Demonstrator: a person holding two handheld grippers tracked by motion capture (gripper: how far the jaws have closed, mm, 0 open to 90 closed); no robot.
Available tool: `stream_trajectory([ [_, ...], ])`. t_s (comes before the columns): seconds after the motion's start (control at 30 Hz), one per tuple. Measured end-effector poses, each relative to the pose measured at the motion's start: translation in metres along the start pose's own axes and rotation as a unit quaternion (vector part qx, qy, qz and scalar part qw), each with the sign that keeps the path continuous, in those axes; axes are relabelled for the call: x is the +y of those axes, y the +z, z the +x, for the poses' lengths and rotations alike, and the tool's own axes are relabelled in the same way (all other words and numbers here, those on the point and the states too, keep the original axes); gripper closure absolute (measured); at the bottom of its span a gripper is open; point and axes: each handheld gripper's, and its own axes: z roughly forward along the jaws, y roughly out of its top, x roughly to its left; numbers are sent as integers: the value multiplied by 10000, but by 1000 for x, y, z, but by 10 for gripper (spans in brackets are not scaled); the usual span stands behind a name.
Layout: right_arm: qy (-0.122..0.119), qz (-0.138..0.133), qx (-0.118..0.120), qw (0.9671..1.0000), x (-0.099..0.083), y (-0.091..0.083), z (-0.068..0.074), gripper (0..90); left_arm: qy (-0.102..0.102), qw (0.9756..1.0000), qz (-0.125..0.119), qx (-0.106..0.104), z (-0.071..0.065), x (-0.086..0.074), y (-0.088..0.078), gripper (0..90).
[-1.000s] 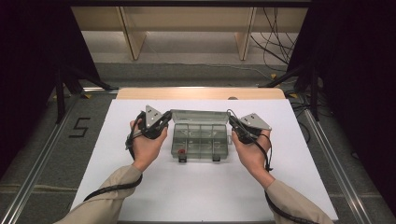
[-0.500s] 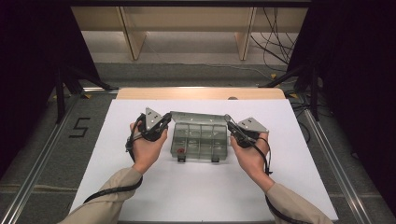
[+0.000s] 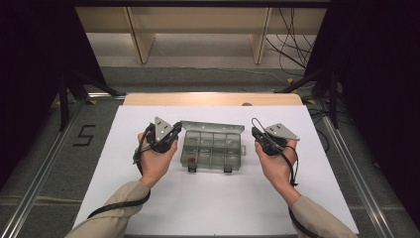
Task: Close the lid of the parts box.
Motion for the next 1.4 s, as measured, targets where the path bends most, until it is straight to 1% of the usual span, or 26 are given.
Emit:
stream_trajectory([
  [0.07, -24, -63, -7, 10000, 1, 0, -1, 900, -11, 10000, 7, -23, -1, -1, -1, 871],
  [0.1, -11, -4, 36, 10000, 1, -1, -1, 900, -7, 10000, 5, -26, -1, -1, -1, 871],
  [0.13, 22, 8, 1, 10000, 2, -1, -1, 900, 16, 10000, 8, -20, -1, -2, -2, 871],
  [0.2, 29, 0, 8, 10000, 2, -1, 0, 899, 3, 10000, 21, -49, -1, -3, -3, 871],
  [0.23, 52, -23, 44, 10000, 2, 0, 0, 899, 30, 10000, 14, -10, -1, -3, -3, 871],
  [0.27, 3, -60, 16, 10000, 2, 0, -1, 898, -22, 10000, 19, -40, -2, -4, -4, 870],
  [0.33, 3, -58, -16, 10000, 2, 0, -1, 896, -44, 10000, 31, -70, -3, -5, -5, 870],
  [0.37, 69, -54, 28, 10000, 2, 0, 0, 896, 14, 10000, 29, -37, -2, -5, -5, 870],
  [0.4, 56, -86, 18, 9999, 3, 0, 0, 896, -23, 10000, 39, -70, -3, -6, -5, 870],
  [0.43, 57, -64, 48, 10000, 3, 0, 0, 895, -2, 10000, 50, -72, -3, -7, -6, 870],
  [0.47, 32, -67, -43, 10000, 4, 0, 0, 895, 11, 10000, 64, -76, -3, -7, -6, 870],
  [0.5, 13, -57, 13, 10000, 5, -1, -1, 894, 7, 10000, 60, -76, -4, -8, -7, 870],
  [0.57, 74, -120, 33, 9999, 5, 0, 0, 894, 18, 9999, 62, -85, -4, -8, -7, 870],
  [0.6, 82, -85, 27, 9999, 6, -1, 0, 894, 23, 9999, 72, -94, -4, -9, -8, 870],
  [0.7, 9, -153, -13, 9999, 6, 0, -1, 893, 44, 9999, 93, -107, -4, -10, -9, 870],
  [0.73, 18, -157, 1, 9999, 6, 0, -1, 892, 107, 9999, 94, -65, -4, -10, -10, 869],
  [0.8, 34, -175, 18, 9998, 6, -1, -1, 888, 44, 9999, 99, -123, -5, -11, -10, 868],
  [0.83, 24, -176, -8, 9998, 6, -1, -2, 888, 60, 9998, 108, -125, -5, -11, -10, 868],
  [0.9, 31, -166, 53, 9998, 7, -1, -2, 886, 67, 9998, 124, -136, -5, -11, -10, 866],
  [0.97, 15, -167, 53, 9998, 8, -2, -2, 883, 69, 9998, 134, -150, -5, -12, -11, 865],
  [1.0, -16, -179, -4, 9998, 8, -1, -2, 880, 79, 9997, 152, -167, -5, -12, -11, 865],
  [1.03, -13, -179, 4, 9998, 8, -1, -2, 878, 74, 9997, 149, -169, -5, -13, -12, 864],
  [1.07, -13, -181, 4, 9998, 8, -1, -3, 874, 124, 9997, 157, -141, -4, -13, -12, 863],
  [1.2, -26, -163, -34, 9999, 9, -1, -2, 861, 73, 9995, 178, -236, -5, -14, -13, 855],
  [1.27, 29, -189, 41, 9998, 9, -1, -2, 852, 75, 9995, 185, -260, -5, -15, -13, 850],
  [1.4, 21, -215, 29, 9998, 10, -2, -2, 833, 118, 9993, 214, -297, -6, -15, -14, 822],
])
